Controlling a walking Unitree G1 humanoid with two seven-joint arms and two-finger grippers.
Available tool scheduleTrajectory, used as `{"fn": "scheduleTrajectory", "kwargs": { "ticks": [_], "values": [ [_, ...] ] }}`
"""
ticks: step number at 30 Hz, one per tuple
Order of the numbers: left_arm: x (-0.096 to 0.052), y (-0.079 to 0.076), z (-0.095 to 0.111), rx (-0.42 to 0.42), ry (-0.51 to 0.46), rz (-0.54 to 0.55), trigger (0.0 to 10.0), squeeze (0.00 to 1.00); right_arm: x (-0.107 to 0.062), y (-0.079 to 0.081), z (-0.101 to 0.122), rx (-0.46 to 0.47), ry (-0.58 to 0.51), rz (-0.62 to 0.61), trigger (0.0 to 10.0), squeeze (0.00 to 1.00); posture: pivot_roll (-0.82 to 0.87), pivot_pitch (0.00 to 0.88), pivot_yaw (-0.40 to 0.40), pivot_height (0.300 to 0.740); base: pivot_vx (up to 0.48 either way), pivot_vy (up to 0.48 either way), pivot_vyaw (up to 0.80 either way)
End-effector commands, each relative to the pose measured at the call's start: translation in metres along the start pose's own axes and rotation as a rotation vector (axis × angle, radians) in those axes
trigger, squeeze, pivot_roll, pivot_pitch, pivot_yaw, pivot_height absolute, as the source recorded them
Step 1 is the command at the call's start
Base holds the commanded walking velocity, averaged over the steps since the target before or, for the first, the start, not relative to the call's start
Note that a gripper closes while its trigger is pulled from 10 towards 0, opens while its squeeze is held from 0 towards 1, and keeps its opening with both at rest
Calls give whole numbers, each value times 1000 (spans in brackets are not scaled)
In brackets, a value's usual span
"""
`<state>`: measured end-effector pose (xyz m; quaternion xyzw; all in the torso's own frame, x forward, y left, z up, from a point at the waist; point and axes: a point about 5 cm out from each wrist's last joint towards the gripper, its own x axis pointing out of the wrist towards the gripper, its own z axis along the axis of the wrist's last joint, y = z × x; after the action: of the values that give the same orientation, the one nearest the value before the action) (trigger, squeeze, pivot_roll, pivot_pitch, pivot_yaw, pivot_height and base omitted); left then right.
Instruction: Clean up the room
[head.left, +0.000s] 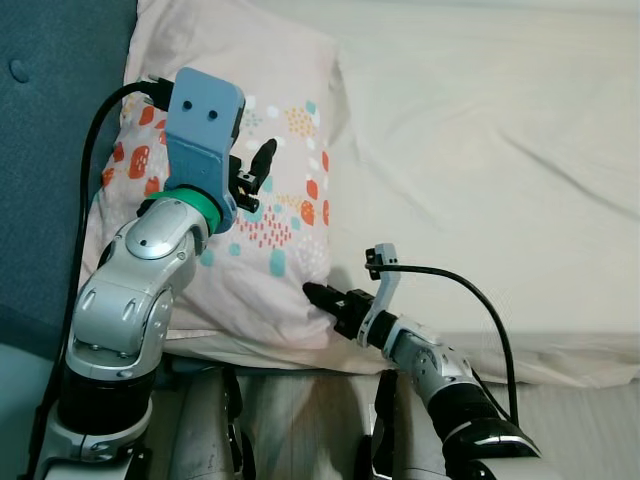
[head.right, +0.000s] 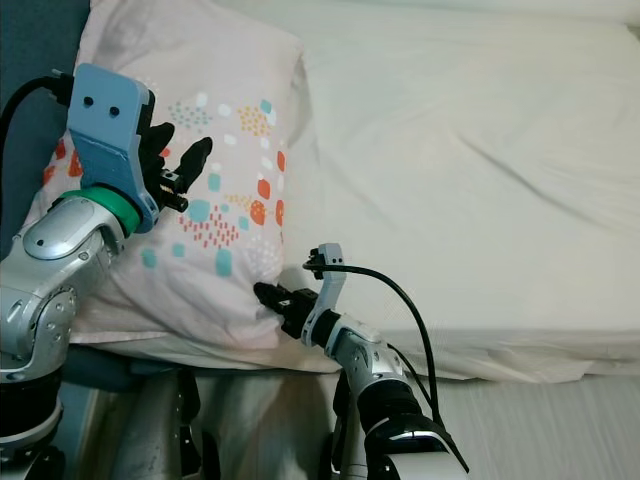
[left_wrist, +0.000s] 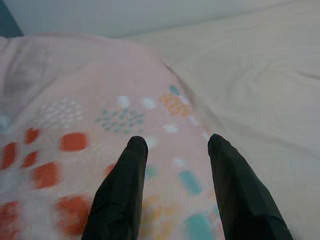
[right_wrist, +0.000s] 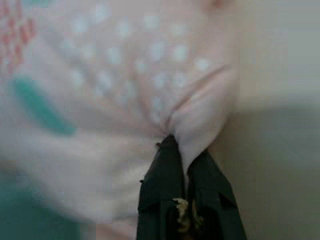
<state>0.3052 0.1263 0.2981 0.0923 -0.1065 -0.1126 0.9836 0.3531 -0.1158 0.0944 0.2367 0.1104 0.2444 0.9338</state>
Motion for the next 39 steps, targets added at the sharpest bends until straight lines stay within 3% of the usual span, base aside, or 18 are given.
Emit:
{"fn": "scheduleTrajectory", "kwargs": {
  "ticks": [1,2,3,5,8,11,13,14,15,16,22,24,27,28,29,31,37,39],
  "values": [
    [-1,-2,-5,3,14,-12,10000,569,-13,-22,1,33,-40,-142,10000,0,135,267,4,575,0,0,0],
    [-1,-2,-6,0,16,-11,10000,1000,-15,-20,2,31,-50,-97,10000,110,135,267,4,575,0,0,0],
    [0,-3,-6,-2,16,-13,10000,1000,-15,-13,2,31,-50,-11,10000,1000,135,267,4,575,0,0,0],
    [1,-4,-6,-7,12,-16,10000,1000,-18,1,3,26,-52,135,10000,1000,112,266,10,575,0,0,0],
    [2,-4,-5,-9,9,-18,10000,1000,-19,7,4,25,-53,187,10000,1000,112,266,10,575,0,0,0],
    [3,-5,-4,-14,2,-22,10000,1000,-36,27,17,-36,-106,359,10000,1000,100,264,5,575,0,0,0],
    [3,-5,-4,-14,2,-22,10000,1000,-36,27,17,-36,-106,359,10000,1000,100,264,5,575,0,0,0],
    [3,-6,-4,-12,-3,-22,10000,1000,-47,33,22,-66,-128,424,10000,0,94,266,3,575,0,0,0],
    [3,-6,-4,-10,-6,-21,10000,1000,-55,37,25,-84,-139,465,10000,0,94,266,3,575,0,0,0],
    [3,-7,-3,-3,-12,-19,10000,0,-63,41,29,-87,-153,508,10000,0,94,266,3,575,0,0,0],
    [3,-10,-2,4,-29,-21,10000,0,-84,53,44,-160,-165,602,10000,0,87,264,2,575,0,0,0],
    [3,-13,-1,-9,-44,-21,10000,0,-95,57,57,-312,-163,561,10000,0,76,259,-5,575,0,0,0],
    [3,-14,0,-22,-55,-24,10000,0,-96,55,62,-377,-185,498,10000,0,76,259,-5,575,0,0,0],
    [3,-17,-1,-19,-70,-22,10000,0,-89,43,71,-533,-249,265,10000,0,67,255,-6,575,0,0,0],
    [1,-21,-3,-19,-81,-42,10000,0,-83,35,77,-578,-318,78,10000,0,48,248,-2,575,0,0,0],
    [-2,-25,-13,3,-98,-61,10000,0,-79,38,87,-591,-496,-165,10000,0,41,215,4,575,0,0,0],
    [-3,-17,-22,4,-113,-7,10000,0,-76,48,88,-550,-590,-235,10000,0,31,199,13,575,0,0,0],
    [-2,-7,-29,-55,-86,42,10000,0,-79,39,90,-615,-601,-381,10000,0,28,190,14,580,0,0,0]
  ]
}}
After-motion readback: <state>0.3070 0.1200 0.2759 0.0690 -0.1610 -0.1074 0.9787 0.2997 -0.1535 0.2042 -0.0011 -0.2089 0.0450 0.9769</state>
